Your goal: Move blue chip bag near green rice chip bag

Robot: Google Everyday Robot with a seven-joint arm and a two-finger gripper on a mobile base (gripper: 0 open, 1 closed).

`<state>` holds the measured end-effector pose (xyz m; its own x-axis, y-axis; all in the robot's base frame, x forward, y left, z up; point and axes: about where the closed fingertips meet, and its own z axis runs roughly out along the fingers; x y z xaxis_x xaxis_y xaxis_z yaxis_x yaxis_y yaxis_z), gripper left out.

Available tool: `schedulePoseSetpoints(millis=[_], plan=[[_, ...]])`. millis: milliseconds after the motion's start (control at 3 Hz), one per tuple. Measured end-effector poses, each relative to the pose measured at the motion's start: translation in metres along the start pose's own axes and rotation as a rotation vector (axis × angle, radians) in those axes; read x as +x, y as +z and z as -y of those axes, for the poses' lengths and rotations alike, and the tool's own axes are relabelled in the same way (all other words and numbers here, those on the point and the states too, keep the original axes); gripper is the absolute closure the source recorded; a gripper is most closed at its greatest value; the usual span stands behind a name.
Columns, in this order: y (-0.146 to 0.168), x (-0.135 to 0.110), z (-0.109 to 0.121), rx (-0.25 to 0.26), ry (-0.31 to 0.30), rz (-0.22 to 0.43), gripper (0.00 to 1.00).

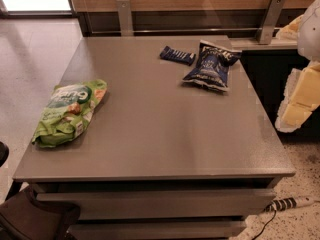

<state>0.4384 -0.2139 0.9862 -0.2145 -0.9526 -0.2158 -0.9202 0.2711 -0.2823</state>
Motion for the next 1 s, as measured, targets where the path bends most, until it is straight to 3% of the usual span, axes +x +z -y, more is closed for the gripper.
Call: schedulePoseSetpoints(millis=[333,667,1000], plan=[[0.0,0.0,0.0,0.0,0.0,0.0,0.0],[0.007,0.0,0.02,-0.016,0.05,0.017,0.0],[0.019,0.008,0.078,0.015,0.212,0.066,0.0]])
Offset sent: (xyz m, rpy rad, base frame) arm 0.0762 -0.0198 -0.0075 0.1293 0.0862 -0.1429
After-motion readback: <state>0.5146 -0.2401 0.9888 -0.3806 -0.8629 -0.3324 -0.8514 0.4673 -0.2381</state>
